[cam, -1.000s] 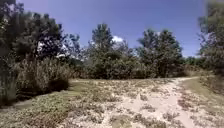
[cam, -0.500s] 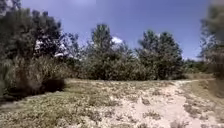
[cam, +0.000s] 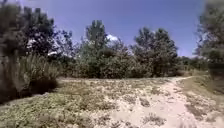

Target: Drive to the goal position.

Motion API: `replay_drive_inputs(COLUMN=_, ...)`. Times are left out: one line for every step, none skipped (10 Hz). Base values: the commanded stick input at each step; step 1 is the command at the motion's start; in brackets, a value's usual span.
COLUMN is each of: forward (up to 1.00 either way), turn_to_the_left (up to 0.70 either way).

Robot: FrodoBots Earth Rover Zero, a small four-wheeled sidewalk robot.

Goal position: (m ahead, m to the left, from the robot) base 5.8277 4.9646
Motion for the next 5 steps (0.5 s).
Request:
replay_drive_inputs(forward=0.5, turn_to_the_left=-0.08)
replay_drive_inputs(forward=0.5, turn_to_the_left=-0.21)
replay_drive_inputs(forward=0.5, turn_to_the_left=-0.44)
replay_drive_inputs(forward=0.5, turn_to_the_left=-0.5)
replay_drive_inputs(forward=0.5, turn_to_the_left=-0.5)
